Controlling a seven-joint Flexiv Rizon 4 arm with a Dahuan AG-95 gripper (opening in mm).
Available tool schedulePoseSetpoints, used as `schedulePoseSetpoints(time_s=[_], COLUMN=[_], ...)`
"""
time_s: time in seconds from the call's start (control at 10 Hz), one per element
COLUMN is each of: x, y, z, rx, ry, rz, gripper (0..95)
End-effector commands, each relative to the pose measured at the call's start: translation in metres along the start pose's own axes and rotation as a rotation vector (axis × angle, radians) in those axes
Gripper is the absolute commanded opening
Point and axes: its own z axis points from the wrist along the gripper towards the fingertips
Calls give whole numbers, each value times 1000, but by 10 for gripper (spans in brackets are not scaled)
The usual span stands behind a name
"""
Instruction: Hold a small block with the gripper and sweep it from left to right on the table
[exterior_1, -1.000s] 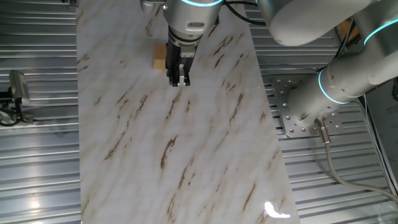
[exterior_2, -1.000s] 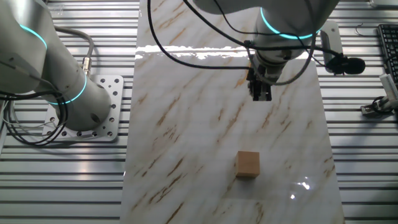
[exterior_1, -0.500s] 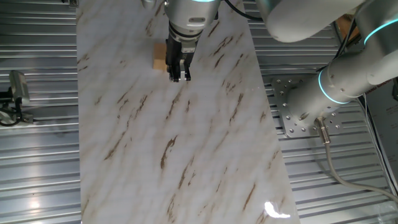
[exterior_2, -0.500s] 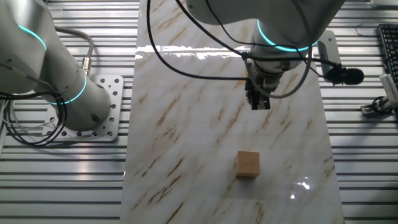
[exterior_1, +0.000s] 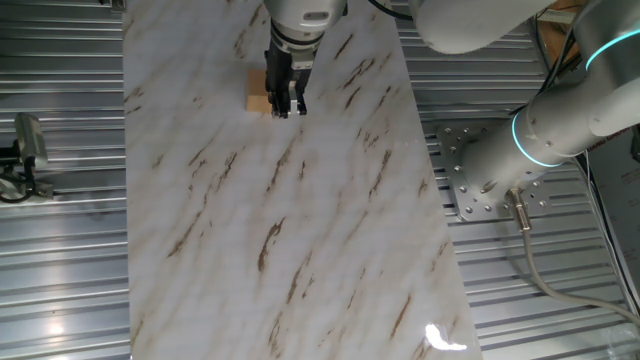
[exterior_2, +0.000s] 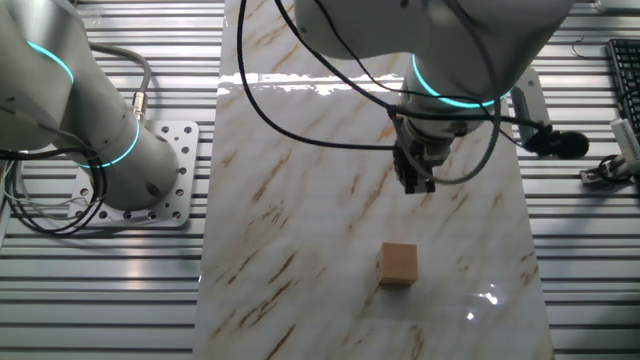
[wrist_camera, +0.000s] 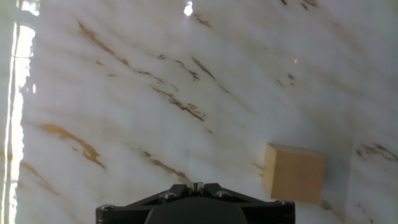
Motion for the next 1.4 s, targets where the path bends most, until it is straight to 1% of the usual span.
schedulePoseSetpoints(time_s=[0.1,0.4,0.6,0.9,1.4], x=[3,4,6,6,7], y=[-10,-16,-18,-19,-20], z=[-1,-1,-3,0,-1], rx=[-7,-7,-1,-7,-6], ry=[3,7,17,12,14], rz=[-16,-32,-48,-60,-69], gripper=[0,0,0,0,0])
